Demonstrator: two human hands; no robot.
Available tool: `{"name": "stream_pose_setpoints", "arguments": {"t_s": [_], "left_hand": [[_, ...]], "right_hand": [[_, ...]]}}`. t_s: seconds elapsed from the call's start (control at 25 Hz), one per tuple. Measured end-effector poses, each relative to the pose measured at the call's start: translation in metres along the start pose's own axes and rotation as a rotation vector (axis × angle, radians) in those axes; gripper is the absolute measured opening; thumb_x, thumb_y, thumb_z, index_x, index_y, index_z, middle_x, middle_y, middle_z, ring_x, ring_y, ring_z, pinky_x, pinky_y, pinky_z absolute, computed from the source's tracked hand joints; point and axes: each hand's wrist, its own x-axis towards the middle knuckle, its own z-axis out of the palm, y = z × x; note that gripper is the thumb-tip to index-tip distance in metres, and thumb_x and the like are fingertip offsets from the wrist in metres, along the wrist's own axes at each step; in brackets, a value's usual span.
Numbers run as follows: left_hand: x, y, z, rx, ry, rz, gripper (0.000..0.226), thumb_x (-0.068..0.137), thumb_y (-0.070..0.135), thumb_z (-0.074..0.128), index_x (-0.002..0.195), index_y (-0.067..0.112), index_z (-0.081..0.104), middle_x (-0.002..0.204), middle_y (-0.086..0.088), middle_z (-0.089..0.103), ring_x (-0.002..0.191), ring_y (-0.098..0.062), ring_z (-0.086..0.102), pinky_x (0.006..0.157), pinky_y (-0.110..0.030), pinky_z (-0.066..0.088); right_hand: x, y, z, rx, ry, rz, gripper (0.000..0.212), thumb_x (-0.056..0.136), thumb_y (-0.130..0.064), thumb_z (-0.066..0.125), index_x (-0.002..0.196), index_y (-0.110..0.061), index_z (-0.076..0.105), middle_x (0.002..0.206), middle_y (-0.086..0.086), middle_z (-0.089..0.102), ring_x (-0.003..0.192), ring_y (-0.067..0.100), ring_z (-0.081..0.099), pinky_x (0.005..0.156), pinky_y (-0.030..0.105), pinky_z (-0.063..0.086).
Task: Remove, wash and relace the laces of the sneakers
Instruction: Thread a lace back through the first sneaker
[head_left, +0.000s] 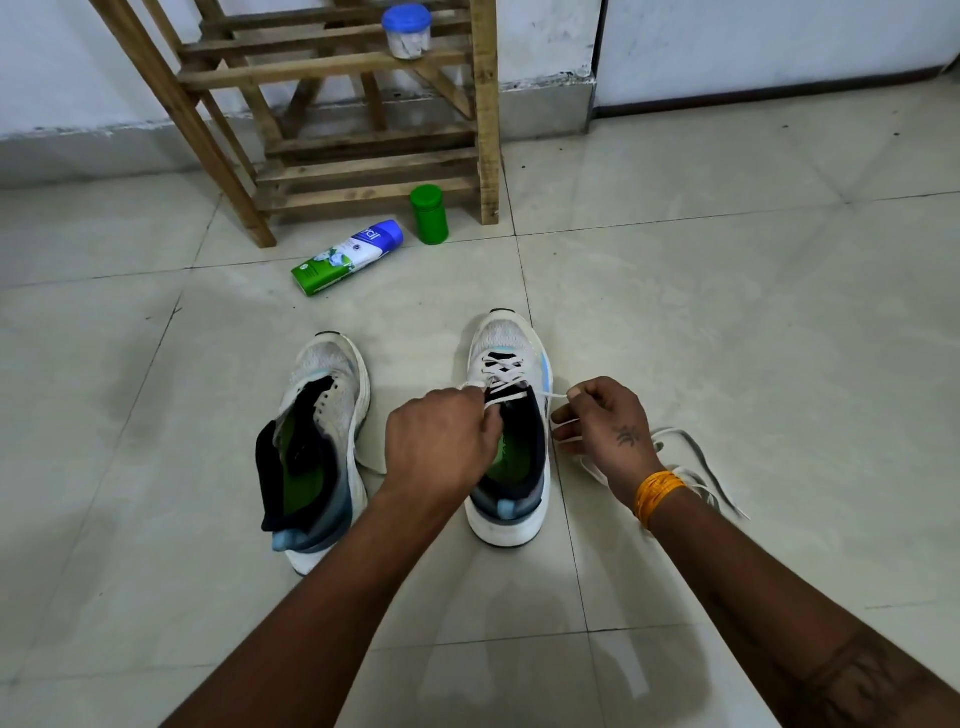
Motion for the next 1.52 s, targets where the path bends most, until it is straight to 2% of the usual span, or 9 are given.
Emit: {"name": "stream_pose_setpoints", "arguments": {"t_s": [0.24,0.44,0.56,0.8,0.96,1.08,1.2,1.36,1.52], "left_hand": [[-0.004,-0.009,0.013,-0.178,0.251,0.019,0.019,0.086,0.022,0.073,0.084,0.014,0.056,0.053,-0.002,0.056,0.042,-0.032,0.053,0.047,-0.026,0.025],[0.005,-0.013,0.017,-0.555,0.189,-0.255,0.014,0.095,0.028,0.067,0.091,0.017,0.059,0.069,-0.001,0.067,0.068,-0.029,0.065,0.059,-0.038,0.046],[-0.002,-0.009,0.025,-0.788,0.254,-0.169,0.011,0.096,0.027,0.070,0.091,0.017,0.067,0.078,0.008,0.071,0.073,-0.012,0.068,0.069,-0.037,0.055],[-0.014,-0.006,0.041,-0.590,0.285,-0.161,0.028,0.085,0.035,0.079,0.088,0.020,0.055,0.083,0.009,0.053,0.071,-0.008,0.049,0.060,-0.033,0.044],[-0.015,-0.007,0.049,-0.652,0.238,-0.147,0.024,0.092,0.025,0.070,0.086,0.019,0.048,0.076,0.010,0.047,0.067,-0.009,0.042,0.060,-0.032,0.037],[-0.016,-0.006,0.049,-0.660,0.224,-0.175,0.022,0.095,0.021,0.064,0.088,0.017,0.044,0.076,0.008,0.045,0.068,-0.016,0.041,0.061,-0.034,0.035],[-0.018,-0.006,0.049,-0.690,0.220,-0.195,0.023,0.097,0.020,0.062,0.089,0.020,0.040,0.074,0.008,0.044,0.067,-0.018,0.041,0.061,-0.035,0.034],[-0.018,-0.005,0.051,-0.688,0.218,-0.177,0.022,0.099,0.021,0.059,0.091,0.019,0.039,0.073,0.005,0.047,0.066,-0.023,0.046,0.059,-0.039,0.039],[-0.019,-0.002,0.051,-0.686,0.236,-0.187,0.020,0.100,0.020,0.058,0.093,0.018,0.040,0.075,0.003,0.050,0.067,-0.026,0.049,0.060,-0.035,0.034]], "right_hand": [[0.001,-0.001,0.001,-0.055,0.057,-0.057,0.013,0.102,-0.015,0.054,0.095,-0.007,0.062,0.079,0.015,0.074,0.062,0.030,0.069,0.058,0.041,0.059],[-0.002,0.001,0.004,-0.079,0.043,-0.034,0.014,0.101,-0.014,0.053,0.093,-0.006,0.062,0.077,0.014,0.074,0.066,0.036,0.071,0.060,0.043,0.059],[-0.002,0.001,0.002,-0.066,0.028,-0.030,0.014,0.100,-0.015,0.054,0.093,-0.007,0.063,0.076,0.012,0.074,0.065,0.034,0.069,0.060,0.040,0.058],[0.006,-0.009,-0.009,-0.691,0.011,-0.539,0.012,0.090,-0.026,0.070,0.100,-0.032,0.071,0.055,-0.006,0.054,0.059,0.010,0.054,0.063,0.028,0.043],[0.009,-0.009,-0.001,-0.753,-0.100,-0.699,0.003,0.094,-0.028,0.067,0.093,-0.026,0.068,0.050,-0.010,0.046,0.056,0.015,0.047,0.060,0.034,0.043],[0.020,0.003,-0.012,-0.939,-0.010,-0.676,0.008,0.095,-0.027,0.058,0.092,-0.020,0.060,0.068,-0.002,0.061,0.069,0.033,0.060,0.059,0.039,0.047],[0.027,0.007,-0.025,-1.258,-0.006,-0.474,0.013,0.088,-0.023,0.057,0.095,-0.014,0.064,0.089,0.011,0.070,0.083,0.040,0.064,0.065,0.039,0.053],[0.015,-0.005,-0.011,-1.113,-0.046,-0.741,0.028,0.094,-0.033,0.056,0.117,-0.019,0.063,0.092,0.009,0.071,0.084,0.038,0.065,0.063,0.039,0.049],[0.009,-0.009,-0.006,-1.120,-0.075,-0.753,0.029,0.094,-0.040,0.040,0.097,-0.020,0.061,0.091,0.005,0.066,0.083,0.035,0.064,0.061,0.039,0.047]]}}
